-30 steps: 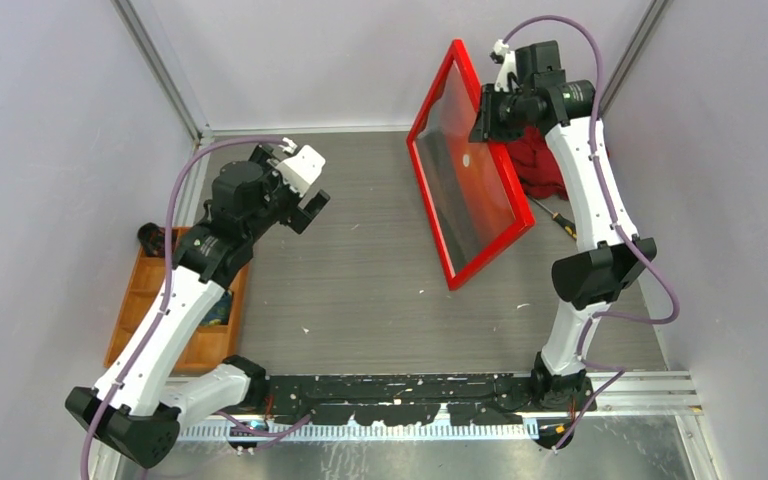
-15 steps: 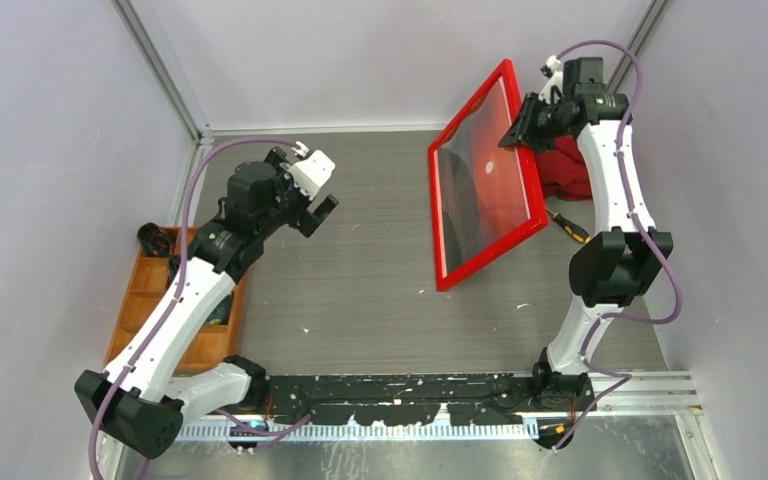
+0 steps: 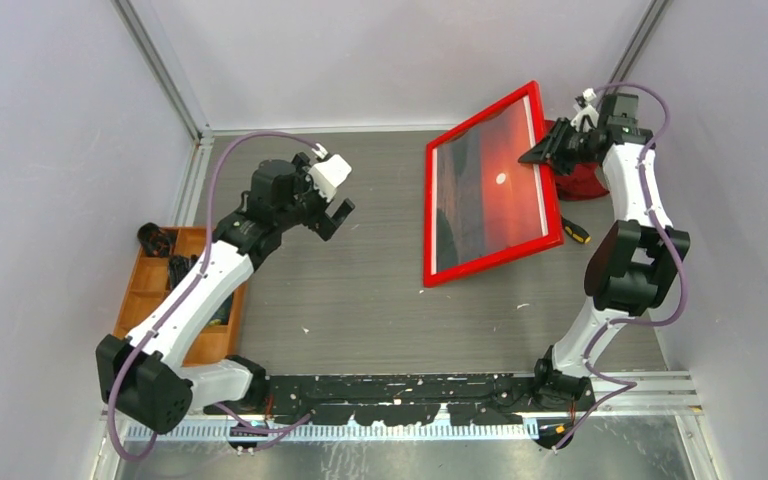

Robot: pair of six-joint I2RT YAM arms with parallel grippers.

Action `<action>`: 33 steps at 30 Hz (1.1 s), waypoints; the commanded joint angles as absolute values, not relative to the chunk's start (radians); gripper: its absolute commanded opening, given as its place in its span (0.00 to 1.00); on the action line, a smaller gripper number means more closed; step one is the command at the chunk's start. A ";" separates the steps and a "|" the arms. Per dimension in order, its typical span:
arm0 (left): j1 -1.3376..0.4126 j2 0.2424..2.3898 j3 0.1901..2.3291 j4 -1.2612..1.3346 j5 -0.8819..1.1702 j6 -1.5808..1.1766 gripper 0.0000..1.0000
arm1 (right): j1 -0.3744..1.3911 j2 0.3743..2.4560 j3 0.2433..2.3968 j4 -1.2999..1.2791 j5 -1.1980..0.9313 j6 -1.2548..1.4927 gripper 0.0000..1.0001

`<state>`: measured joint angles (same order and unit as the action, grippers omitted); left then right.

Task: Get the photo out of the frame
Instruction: Turn over the photo frame at the center of the board.

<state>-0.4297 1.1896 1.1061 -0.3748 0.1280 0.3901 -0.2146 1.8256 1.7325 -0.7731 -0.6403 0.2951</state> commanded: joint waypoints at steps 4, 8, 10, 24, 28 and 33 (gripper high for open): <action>-0.425 1.239 1.021 -0.139 0.349 0.312 1.00 | -0.324 1.880 1.676 -0.732 -0.756 0.297 0.01; -0.425 1.305 0.994 -0.009 0.465 0.230 1.00 | -0.337 1.933 1.622 -0.699 -0.779 0.307 0.01; -0.425 1.347 0.989 0.055 0.509 0.177 1.00 | -0.339 1.962 1.605 -0.670 -0.790 0.317 0.01; -0.426 1.622 0.948 0.399 0.546 -0.093 1.00 | -0.341 2.124 1.630 -0.727 -0.855 0.200 0.01; -0.426 1.698 0.974 0.437 0.512 -0.164 1.00 | -0.334 2.149 1.627 -0.734 -0.849 0.184 0.01; -0.428 1.767 0.982 0.479 0.512 -0.243 1.00 | -0.316 2.174 1.621 -0.739 -0.827 0.173 0.01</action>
<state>-0.4297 1.7374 0.9516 0.3672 0.5228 -0.1520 -0.3454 2.1506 1.6192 -0.6369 -0.9180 0.1673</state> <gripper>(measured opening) 0.996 0.351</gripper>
